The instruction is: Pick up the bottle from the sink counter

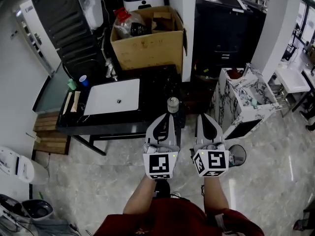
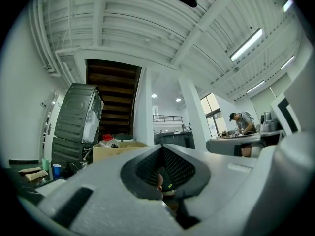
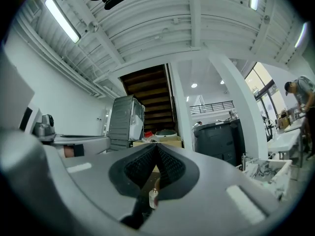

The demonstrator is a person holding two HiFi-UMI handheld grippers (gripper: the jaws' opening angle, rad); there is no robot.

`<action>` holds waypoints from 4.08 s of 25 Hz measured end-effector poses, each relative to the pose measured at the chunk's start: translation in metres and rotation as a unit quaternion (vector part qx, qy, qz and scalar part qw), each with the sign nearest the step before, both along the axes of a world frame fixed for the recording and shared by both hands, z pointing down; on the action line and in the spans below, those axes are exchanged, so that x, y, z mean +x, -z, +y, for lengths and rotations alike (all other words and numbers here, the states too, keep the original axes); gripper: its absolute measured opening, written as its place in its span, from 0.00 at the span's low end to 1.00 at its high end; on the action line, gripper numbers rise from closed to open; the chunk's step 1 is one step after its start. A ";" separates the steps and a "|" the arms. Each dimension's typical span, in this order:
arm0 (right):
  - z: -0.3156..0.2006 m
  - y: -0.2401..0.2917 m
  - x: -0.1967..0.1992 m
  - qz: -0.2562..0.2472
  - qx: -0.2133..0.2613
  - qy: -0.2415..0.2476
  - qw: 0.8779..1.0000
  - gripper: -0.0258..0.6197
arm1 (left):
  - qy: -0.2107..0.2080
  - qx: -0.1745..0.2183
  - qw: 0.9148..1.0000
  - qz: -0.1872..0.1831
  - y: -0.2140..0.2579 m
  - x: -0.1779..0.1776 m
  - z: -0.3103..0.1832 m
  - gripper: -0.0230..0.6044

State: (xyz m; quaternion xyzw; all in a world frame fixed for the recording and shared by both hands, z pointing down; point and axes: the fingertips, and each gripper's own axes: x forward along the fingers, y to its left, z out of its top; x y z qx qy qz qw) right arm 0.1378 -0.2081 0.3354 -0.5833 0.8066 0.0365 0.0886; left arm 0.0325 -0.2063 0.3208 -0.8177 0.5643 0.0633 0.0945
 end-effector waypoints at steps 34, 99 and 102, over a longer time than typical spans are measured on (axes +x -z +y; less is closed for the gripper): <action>-0.202 0.026 -0.092 0.032 0.019 -0.055 0.998 0.04 | -0.058 0.002 0.998 0.000 0.008 -0.083 -0.208 0.04; -0.253 -0.105 -0.073 0.058 -0.091 0.035 0.994 0.22 | -0.006 -0.029 1.000 0.005 -0.043 -0.057 -0.233 0.04; -0.253 -0.123 -0.078 0.061 -0.105 0.044 0.992 0.27 | -0.005 -0.031 0.999 0.007 -0.044 -0.058 -0.231 0.04</action>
